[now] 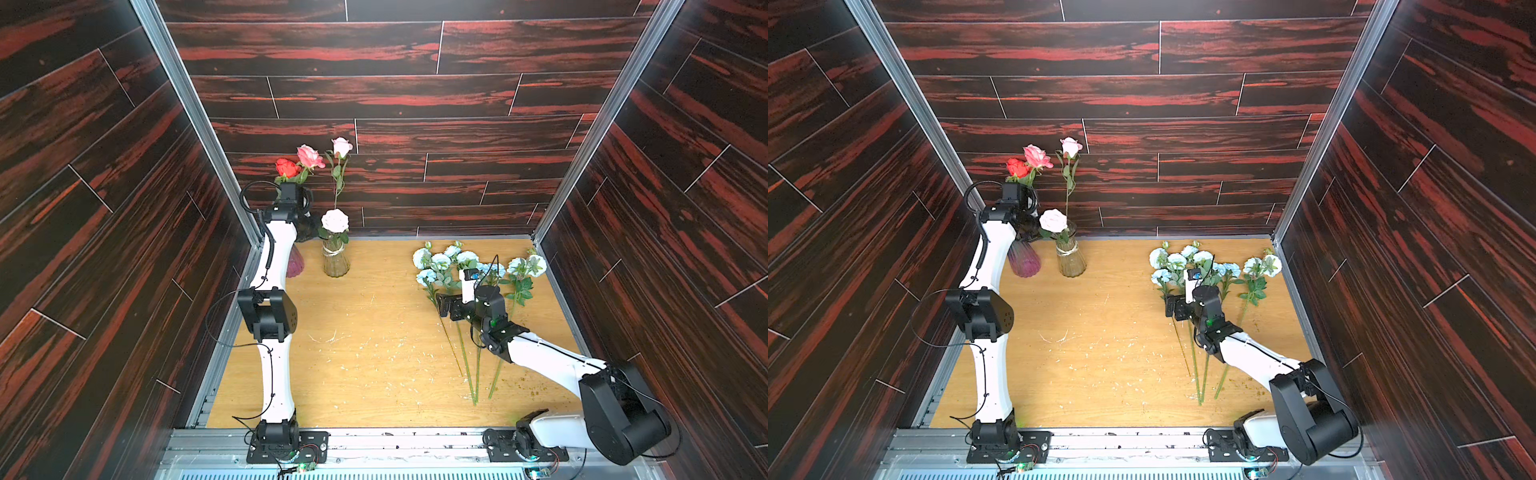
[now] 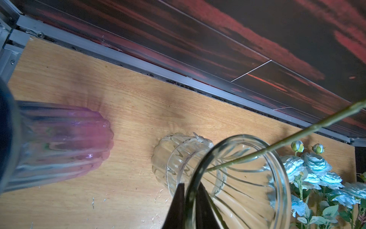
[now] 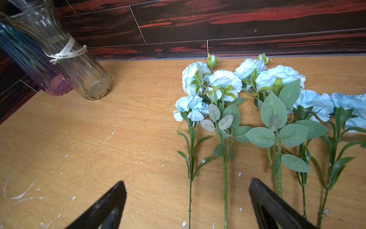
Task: Pick out blue flowers from the vase
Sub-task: Move the vase to the center of the board.
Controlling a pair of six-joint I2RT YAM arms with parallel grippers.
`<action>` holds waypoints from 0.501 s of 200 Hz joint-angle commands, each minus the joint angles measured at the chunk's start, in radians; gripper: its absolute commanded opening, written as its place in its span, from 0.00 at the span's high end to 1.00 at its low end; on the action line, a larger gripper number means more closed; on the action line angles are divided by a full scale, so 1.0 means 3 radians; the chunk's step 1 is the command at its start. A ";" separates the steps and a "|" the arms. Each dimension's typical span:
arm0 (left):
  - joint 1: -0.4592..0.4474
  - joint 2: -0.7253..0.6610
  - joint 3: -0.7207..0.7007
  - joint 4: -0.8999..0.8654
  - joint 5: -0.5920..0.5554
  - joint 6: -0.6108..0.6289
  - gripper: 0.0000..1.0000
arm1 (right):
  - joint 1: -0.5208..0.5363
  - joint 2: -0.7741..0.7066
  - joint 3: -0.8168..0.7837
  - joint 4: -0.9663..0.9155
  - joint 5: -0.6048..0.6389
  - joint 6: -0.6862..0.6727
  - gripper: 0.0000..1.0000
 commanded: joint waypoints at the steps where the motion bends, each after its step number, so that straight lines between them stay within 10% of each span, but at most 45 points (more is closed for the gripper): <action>1: 0.0080 0.0032 0.0107 -0.0272 -0.0205 0.0118 1.00 | 0.0001 0.0029 0.0070 -0.0034 -0.0018 -0.0046 0.01; 100: 0.0139 0.0093 0.0408 -0.0570 -0.0262 0.0260 1.00 | 0.0001 0.0029 0.0075 -0.0039 -0.0022 -0.0043 0.01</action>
